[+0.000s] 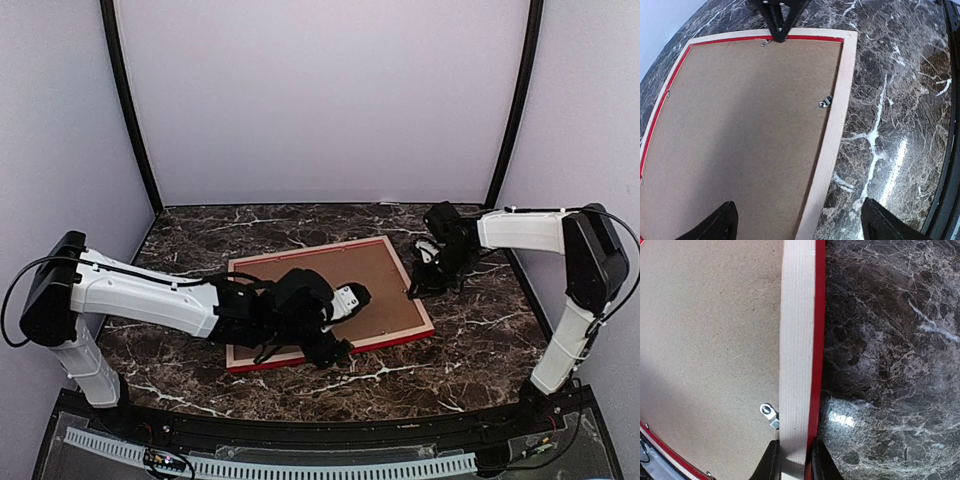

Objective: Put the photo into the frame
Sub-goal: Pass from the right arm to the left

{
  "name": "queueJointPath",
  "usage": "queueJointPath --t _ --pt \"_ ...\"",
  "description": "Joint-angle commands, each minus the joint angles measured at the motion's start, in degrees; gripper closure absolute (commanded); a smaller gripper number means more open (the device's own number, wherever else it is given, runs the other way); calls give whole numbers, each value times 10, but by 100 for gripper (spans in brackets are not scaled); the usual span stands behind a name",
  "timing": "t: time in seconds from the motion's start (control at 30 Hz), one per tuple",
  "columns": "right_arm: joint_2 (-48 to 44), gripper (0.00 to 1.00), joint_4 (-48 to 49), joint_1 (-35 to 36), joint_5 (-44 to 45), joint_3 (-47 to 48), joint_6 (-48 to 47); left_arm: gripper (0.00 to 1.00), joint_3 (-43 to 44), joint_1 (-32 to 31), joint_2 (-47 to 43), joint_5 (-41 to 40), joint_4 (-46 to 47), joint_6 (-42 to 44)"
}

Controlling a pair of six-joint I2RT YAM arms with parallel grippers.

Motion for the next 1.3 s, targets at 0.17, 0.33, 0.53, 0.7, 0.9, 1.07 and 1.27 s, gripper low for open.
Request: queueJointPath --t 0.17,0.33,0.53,0.7,0.9,1.07,1.27 --pt "-49 100 -56 -6 -134 44 -1 12 56 -76 72 -202 -64 100" --pt "-49 100 -75 -7 -146 44 -3 14 51 -101 84 -278 -91 100" --pt "-48 100 -75 -6 -145 40 -1 19 45 -112 78 -315 -116 90" --pt "-46 99 -69 -6 -147 38 1 25 38 -117 64 -320 -126 86" --pt "-49 86 -66 -6 -148 35 3 45 37 -118 57 -323 -131 87" --pt "-53 75 -67 -7 -144 35 3 58 41 -118 58 -328 -135 89" --pt "-67 62 -82 -8 -138 53 3 66 47 -118 46 -341 -151 89"
